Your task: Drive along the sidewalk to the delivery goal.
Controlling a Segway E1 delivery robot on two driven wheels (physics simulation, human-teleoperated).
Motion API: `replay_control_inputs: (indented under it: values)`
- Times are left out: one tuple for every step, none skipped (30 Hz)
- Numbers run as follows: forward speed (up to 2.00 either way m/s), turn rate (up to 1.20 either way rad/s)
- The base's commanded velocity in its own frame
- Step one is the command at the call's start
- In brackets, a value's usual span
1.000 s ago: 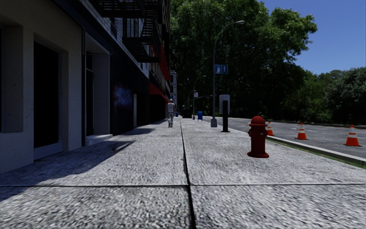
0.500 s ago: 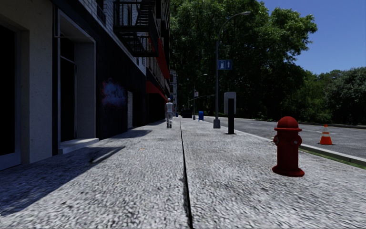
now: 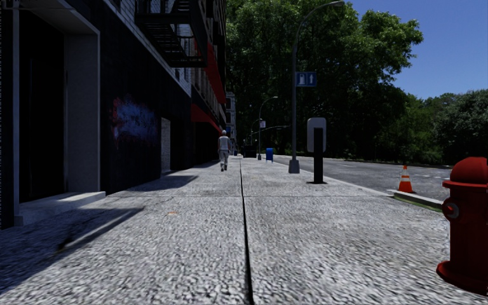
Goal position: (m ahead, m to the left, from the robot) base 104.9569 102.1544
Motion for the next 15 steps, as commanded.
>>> replay_control_inputs:
  values:
    - [2.00, 0.00]
    - [2.00, 0.00]
    - [2.00, 0.00]
    - [2.00, 0.00]
    - [2.00, 0.00]
    - [2.00, 0.00]
    - [2.00, 0.00]
    - [2.00, 0.00]
    - [2.00, 0.00]
    - [2.00, 0.00]
    - [2.00, 0.00]
    - [2.00, 0.00]
    - [2.00, 0.00]
    - [2.00, 0.00]
    - [2.00, 0.00]
